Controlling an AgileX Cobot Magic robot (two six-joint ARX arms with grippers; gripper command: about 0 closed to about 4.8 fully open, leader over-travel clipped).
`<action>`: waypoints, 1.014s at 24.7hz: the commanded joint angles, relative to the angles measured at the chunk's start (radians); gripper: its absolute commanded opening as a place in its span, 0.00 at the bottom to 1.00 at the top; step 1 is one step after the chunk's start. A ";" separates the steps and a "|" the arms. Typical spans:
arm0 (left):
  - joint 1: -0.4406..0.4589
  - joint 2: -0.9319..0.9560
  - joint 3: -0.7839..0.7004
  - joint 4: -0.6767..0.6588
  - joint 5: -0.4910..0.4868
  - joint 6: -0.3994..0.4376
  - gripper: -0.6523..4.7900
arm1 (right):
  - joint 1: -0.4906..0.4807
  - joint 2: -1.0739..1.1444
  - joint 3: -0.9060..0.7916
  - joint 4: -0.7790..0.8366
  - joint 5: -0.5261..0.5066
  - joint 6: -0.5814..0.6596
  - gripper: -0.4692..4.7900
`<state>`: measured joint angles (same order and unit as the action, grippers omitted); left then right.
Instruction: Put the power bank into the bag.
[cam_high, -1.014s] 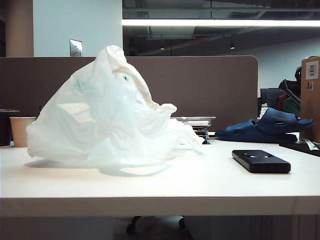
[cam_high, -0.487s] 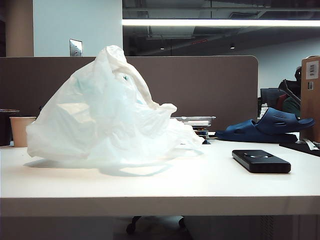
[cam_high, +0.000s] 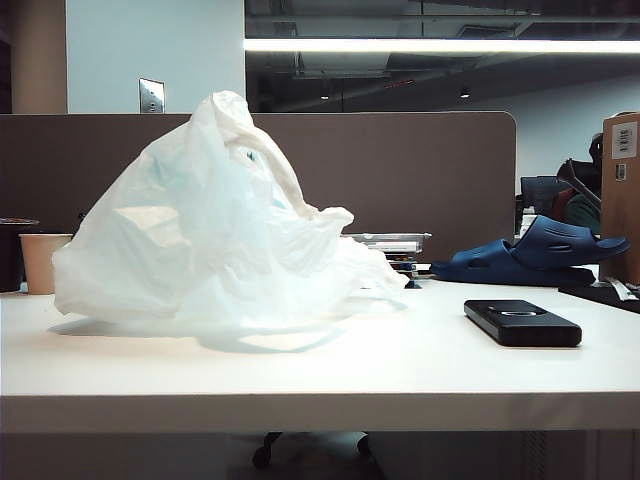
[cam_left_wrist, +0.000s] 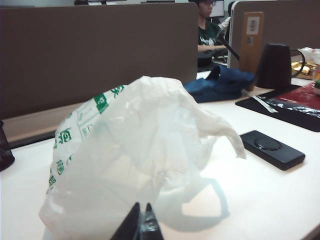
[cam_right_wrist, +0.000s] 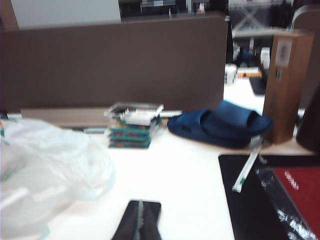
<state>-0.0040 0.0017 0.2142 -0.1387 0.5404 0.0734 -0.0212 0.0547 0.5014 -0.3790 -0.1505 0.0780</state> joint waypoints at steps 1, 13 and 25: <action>-0.002 0.000 0.025 -0.059 0.039 -0.003 0.11 | 0.001 0.045 0.092 -0.002 0.003 0.000 0.08; -0.002 0.000 0.033 -0.093 0.137 -0.003 0.11 | 0.002 0.491 0.564 -0.362 -0.002 0.001 0.08; -0.002 0.000 0.034 -0.092 0.137 -0.002 0.11 | 0.008 0.967 1.041 -0.677 -0.005 0.080 0.08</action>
<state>-0.0040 0.0021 0.2413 -0.2436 0.6704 0.0734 -0.0189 1.0000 1.5173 -1.0225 -0.1535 0.1497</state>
